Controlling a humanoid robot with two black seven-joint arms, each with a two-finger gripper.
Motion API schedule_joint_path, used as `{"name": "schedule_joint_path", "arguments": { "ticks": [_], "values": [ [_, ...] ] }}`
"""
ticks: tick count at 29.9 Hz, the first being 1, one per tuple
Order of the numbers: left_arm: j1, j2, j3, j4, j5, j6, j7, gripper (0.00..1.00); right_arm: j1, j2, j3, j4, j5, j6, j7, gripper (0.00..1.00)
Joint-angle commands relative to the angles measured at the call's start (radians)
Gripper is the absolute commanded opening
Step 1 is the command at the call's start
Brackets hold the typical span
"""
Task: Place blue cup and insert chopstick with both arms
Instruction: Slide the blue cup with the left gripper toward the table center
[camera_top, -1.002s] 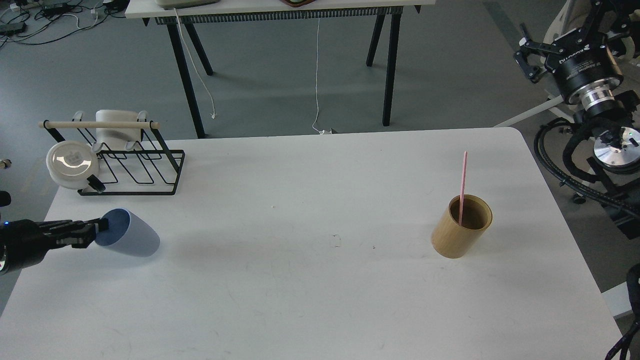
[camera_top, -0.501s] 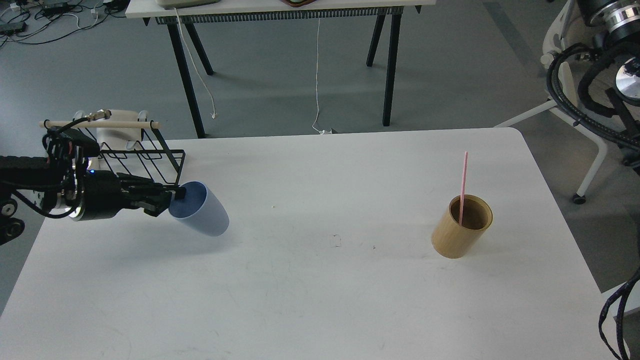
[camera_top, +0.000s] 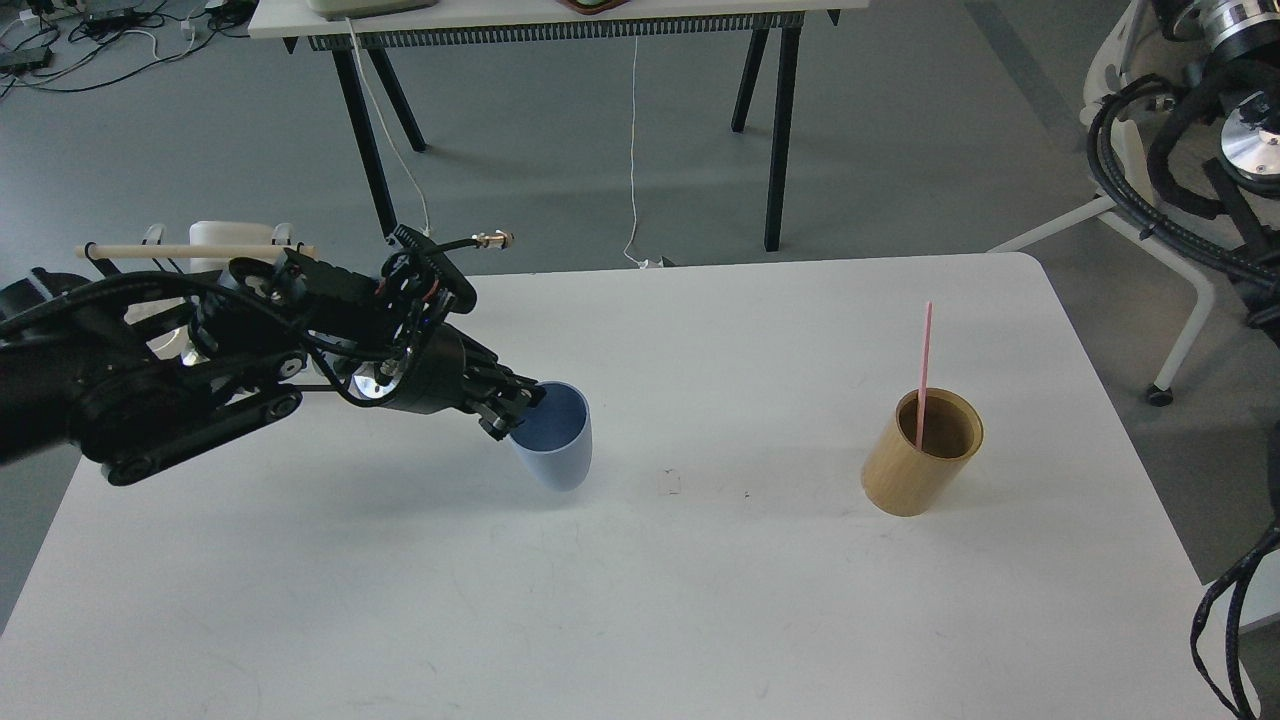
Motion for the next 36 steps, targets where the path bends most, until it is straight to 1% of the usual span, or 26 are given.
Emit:
{"name": "schedule_joint_path", "arguments": {
  "ticks": [1, 2, 4, 6, 8, 10, 15, 19, 28, 32, 36],
  "values": [
    [-0.003, -0.061, -0.002, 0.028, 0.049, -0.001, 0.005, 0.00, -0.001, -0.003, 0.000, 0.001, 0.000, 0.001, -0.001, 1.00],
    [-0.006, -0.076, -0.001, 0.037, 0.050, -0.001, 0.011, 0.00, -0.002, -0.003, 0.000, 0.003, 0.000, 0.003, -0.001, 1.00],
    [-0.012, -0.108, -0.001, 0.051, 0.050, -0.001, 0.037, 0.00, -0.003, -0.003, 0.000, 0.003, 0.000, 0.003, -0.001, 1.00],
    [-0.013, -0.127, -0.001, 0.059, 0.052, -0.001, 0.072, 0.00, -0.006, -0.003, 0.000, 0.003, 0.000, 0.005, -0.001, 1.00],
    [-0.012, -0.144, -0.001, 0.060, 0.053, -0.001, 0.099, 0.00, -0.009, -0.003, 0.000, 0.003, 0.000, 0.005, -0.001, 1.00],
    [-0.010, -0.164, -0.001, 0.060, 0.068, -0.001, 0.114, 0.00, -0.011, -0.001, 0.000, 0.003, 0.000, 0.006, -0.001, 1.00],
    [-0.007, -0.197, -0.001, 0.069, 0.104, -0.001, 0.116, 0.00, -0.014, 0.003, 0.000, 0.001, 0.000, 0.008, 0.000, 1.00],
    [-0.004, -0.216, -0.001, 0.083, 0.113, -0.001, 0.117, 0.02, -0.015, 0.005, 0.000, 0.001, 0.000, 0.009, 0.000, 1.00],
    [0.002, -0.216, 0.001, 0.091, 0.148, -0.001, 0.114, 0.05, -0.020, 0.006, -0.002, 0.000, 0.000, 0.012, 0.000, 1.00],
    [-0.001, -0.213, -0.004, 0.086, 0.144, -0.001, 0.102, 0.06, -0.023, 0.006, -0.003, -0.002, 0.000, 0.014, 0.002, 1.00],
    [0.000, -0.214, -0.004, 0.083, 0.142, -0.001, 0.100, 0.06, -0.026, 0.006, -0.014, -0.002, 0.000, 0.014, 0.003, 1.00]
  ]
}}
